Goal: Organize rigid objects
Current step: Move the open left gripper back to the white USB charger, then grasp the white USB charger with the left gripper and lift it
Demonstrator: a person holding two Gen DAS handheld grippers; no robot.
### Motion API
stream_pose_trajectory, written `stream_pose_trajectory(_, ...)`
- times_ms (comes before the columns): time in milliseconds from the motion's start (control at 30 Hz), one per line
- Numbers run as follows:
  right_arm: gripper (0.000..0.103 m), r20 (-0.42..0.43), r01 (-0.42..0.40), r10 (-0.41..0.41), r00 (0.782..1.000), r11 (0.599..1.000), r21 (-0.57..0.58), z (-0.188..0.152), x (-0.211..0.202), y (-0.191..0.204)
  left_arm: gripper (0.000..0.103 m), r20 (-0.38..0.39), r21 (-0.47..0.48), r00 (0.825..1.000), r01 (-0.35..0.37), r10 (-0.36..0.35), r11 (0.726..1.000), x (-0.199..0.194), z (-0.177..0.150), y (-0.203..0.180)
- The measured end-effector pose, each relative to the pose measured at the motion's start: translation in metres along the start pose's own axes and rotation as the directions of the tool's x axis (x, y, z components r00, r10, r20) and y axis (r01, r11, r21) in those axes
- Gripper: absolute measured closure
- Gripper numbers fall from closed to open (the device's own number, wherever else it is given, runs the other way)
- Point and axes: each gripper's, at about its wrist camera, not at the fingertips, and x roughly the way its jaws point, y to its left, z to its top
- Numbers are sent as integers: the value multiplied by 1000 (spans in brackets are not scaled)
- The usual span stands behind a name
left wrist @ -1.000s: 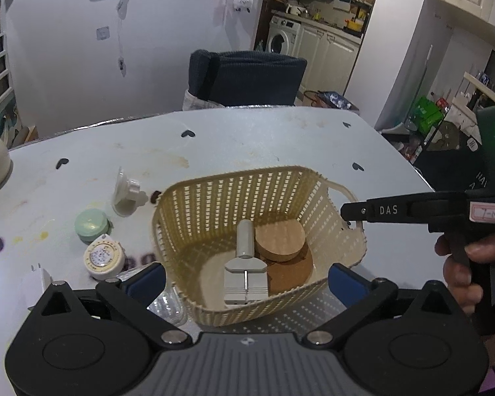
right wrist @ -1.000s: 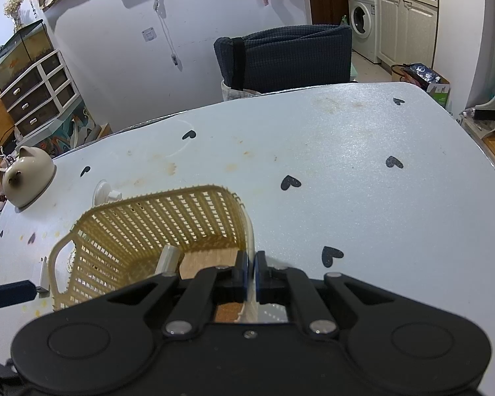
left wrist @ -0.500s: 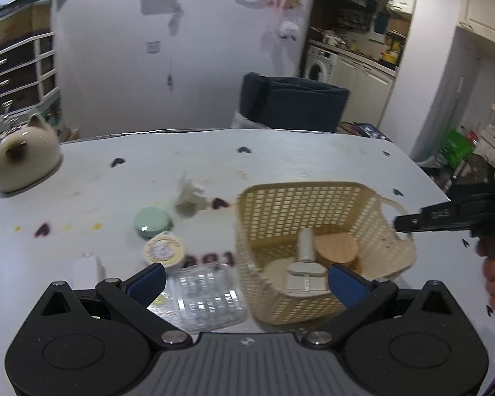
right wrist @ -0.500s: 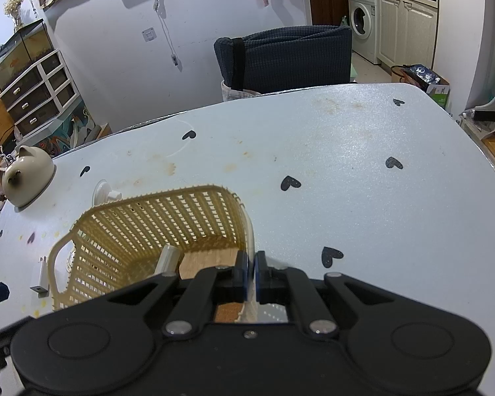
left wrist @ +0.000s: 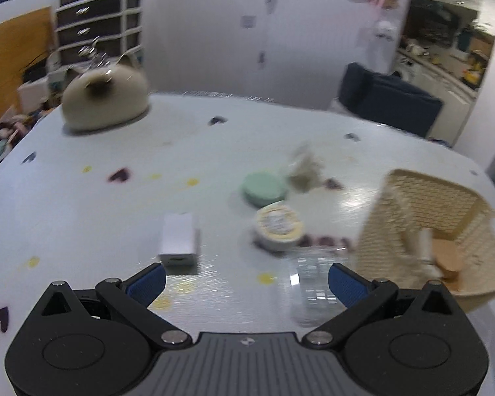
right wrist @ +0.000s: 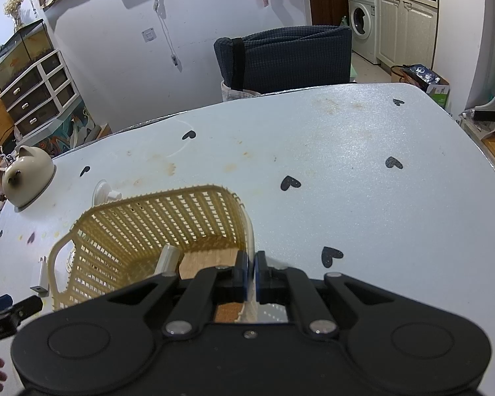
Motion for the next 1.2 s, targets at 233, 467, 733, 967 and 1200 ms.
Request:
stream_pose_trajectory(233,99,-1,3,-3,1000,1000,1,1,0,-1,0,-26,-28,997,-71,71,997,27,4,24)
stream_pose_trajectory(467,99,-3,9,-9,1000,1000,0,1,0,0,14,-22,-15,995,-99,99,995,49,15,32)
stream_pose_trajectory(733,99,-4,15,-15,1000,1000,8,1,0,1,36,-48,-21,990,-131,130,991,65,23,42)
stream_pose_trajectory(967,99,-7,23,-23,1000,1000,9,1,0,4,66,-52,-17,990,-132,131,991,70,29,42)
stream_pose_trajectory(1200,99,-9,25,-25,1000,1000,7,2,0,4,66,-59,-6,990,-127,126,992,70,30,42)
